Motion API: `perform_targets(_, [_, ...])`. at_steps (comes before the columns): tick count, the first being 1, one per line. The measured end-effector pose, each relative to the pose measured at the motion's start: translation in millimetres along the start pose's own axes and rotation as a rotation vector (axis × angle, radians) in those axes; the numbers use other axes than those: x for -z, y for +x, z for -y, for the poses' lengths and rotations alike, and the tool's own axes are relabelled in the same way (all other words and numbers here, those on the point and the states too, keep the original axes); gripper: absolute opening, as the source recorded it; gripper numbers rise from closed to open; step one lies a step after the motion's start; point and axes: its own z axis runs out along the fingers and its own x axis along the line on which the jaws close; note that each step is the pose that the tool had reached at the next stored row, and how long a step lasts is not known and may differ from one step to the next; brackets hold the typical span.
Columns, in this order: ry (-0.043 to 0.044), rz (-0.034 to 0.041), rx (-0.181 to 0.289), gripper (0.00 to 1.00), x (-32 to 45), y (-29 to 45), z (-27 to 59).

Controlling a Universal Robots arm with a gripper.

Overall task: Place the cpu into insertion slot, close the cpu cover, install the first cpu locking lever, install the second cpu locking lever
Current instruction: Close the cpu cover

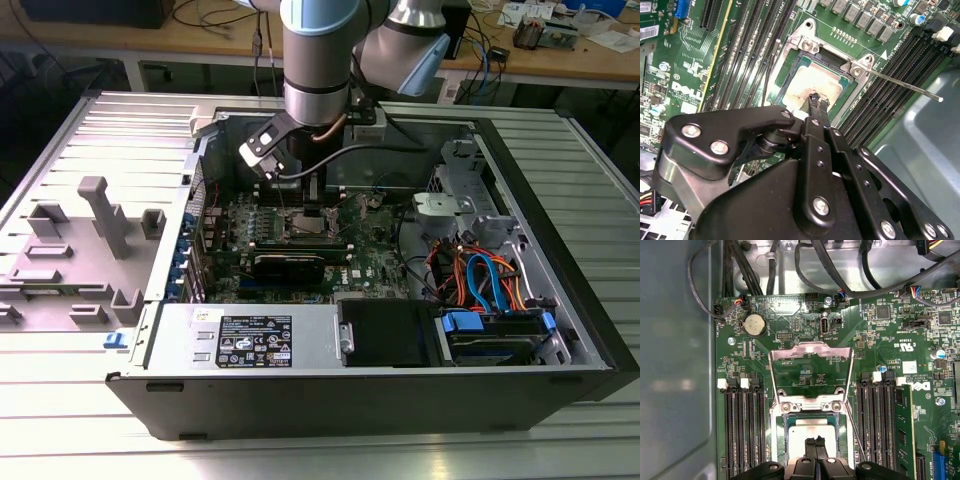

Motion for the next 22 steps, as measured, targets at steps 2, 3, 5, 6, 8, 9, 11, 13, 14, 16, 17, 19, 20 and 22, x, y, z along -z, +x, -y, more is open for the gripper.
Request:
perform_targets(2, [0.0001,-0.0001,0.000,0.11,0.5,0.1,-0.4])
perform_targets(3, [0.0001,-0.0001,0.000,0.11,0.5,0.1,-0.4])
perform_targets(5, [0.0002,0.0003,0.000,0.11,0.8,0.0,-0.6])
perform_targets(6, [0.0004,0.0009,0.000,0.11,1.3,0.0,-1.0])
perform_targets(8, [0.0005,0.0010,0.000,0.11,1.7,0.1,-1.4])
perform_targets(9, [0.0005,0.0012,0.000,0.11,2.1,0.1,-1.5])
perform_targets(11, [0.0004,0.0011,0.000,0.11,2.4,0.1,-1.7])
perform_targets(13, [0.0005,0.0024,0.000,0.11,2.5,0.1,-2.0])
perform_targets(14, [0.0005,0.0027,0.000,0.11,2.5,0.1,-2.1])
perform_targets(16, [0.0004,0.0035,0.000,0.11,2.5,0.1,-2.1])
perform_targets(17, [0.0004,0.0045,0.000,0.11,2.5,0.1,-2.2])
perform_targets(19, [0.0003,0.0060,0.000,0.11,2.5,0.1,-2.2])
perform_targets(20, [0.0003,0.0070,0.000,0.11,2.5,0.1,-2.2])
perform_targets(22, [0.0003,0.0087,0.000,0.11,2.5,0.1,-2.2])
